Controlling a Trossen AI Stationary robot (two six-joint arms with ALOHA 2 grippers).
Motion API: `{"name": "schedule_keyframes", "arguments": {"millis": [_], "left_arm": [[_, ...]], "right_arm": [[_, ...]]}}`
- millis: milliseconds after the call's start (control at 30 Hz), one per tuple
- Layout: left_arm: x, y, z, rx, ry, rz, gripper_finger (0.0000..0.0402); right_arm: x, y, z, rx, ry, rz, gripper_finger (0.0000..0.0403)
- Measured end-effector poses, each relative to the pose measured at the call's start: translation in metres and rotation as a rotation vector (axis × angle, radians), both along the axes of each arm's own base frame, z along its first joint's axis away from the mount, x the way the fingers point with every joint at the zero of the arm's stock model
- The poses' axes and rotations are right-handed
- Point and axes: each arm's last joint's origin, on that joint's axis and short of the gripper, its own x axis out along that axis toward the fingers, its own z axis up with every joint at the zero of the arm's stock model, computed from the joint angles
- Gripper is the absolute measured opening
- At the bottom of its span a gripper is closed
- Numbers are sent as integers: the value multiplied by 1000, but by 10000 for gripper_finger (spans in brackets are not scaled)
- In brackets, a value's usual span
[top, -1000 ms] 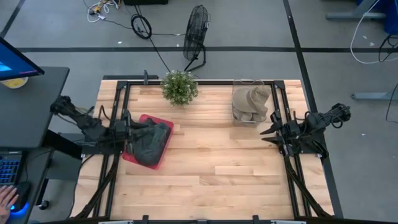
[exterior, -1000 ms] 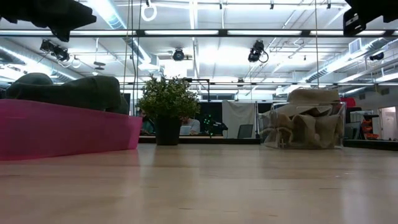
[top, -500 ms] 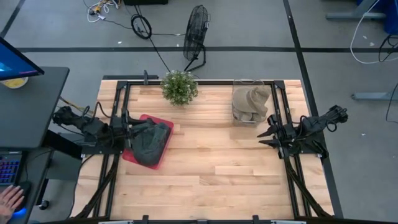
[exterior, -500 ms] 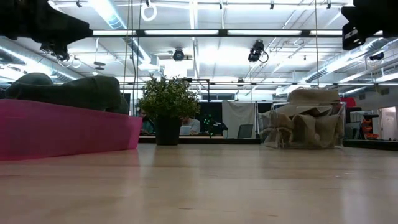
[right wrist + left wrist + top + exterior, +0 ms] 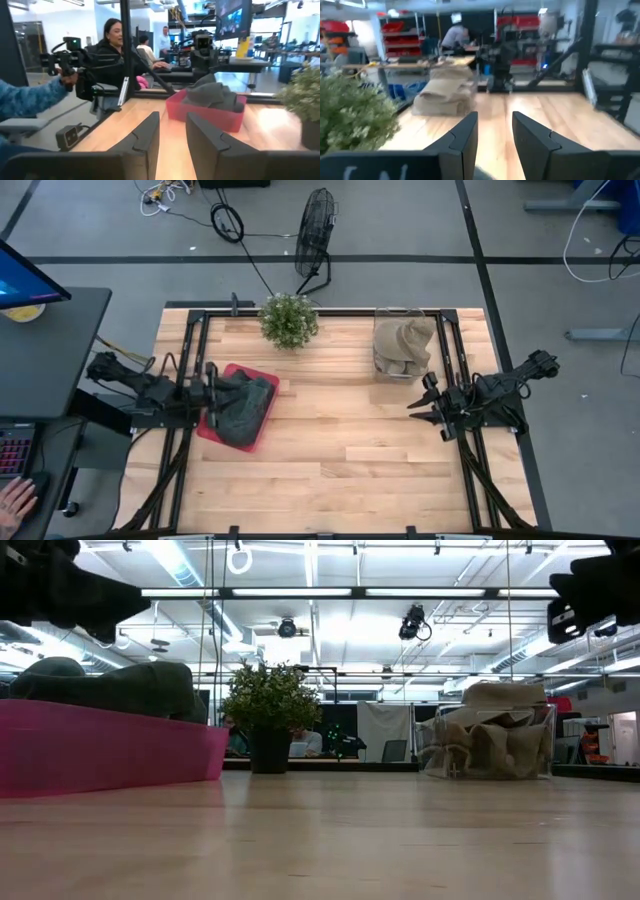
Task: Pick & Place hat
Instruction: Return to Home Position
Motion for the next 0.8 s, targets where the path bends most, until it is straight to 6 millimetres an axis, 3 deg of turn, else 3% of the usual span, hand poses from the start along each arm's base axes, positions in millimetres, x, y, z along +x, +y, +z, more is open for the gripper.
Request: {"name": "schedule_keyframes", "arguments": {"millis": [133,333,800], "left_arm": [[1,-2,-3,29,0,-38,126],[3,-9,-12,127,16,-243,126],[5,-9,-16,114,25,-230,126]], "right_arm": [[1,1,-6,12,14,23,98],[1,1,-7,-19,28,25,98],[1,1,-7,-30,27,24,98]]}}
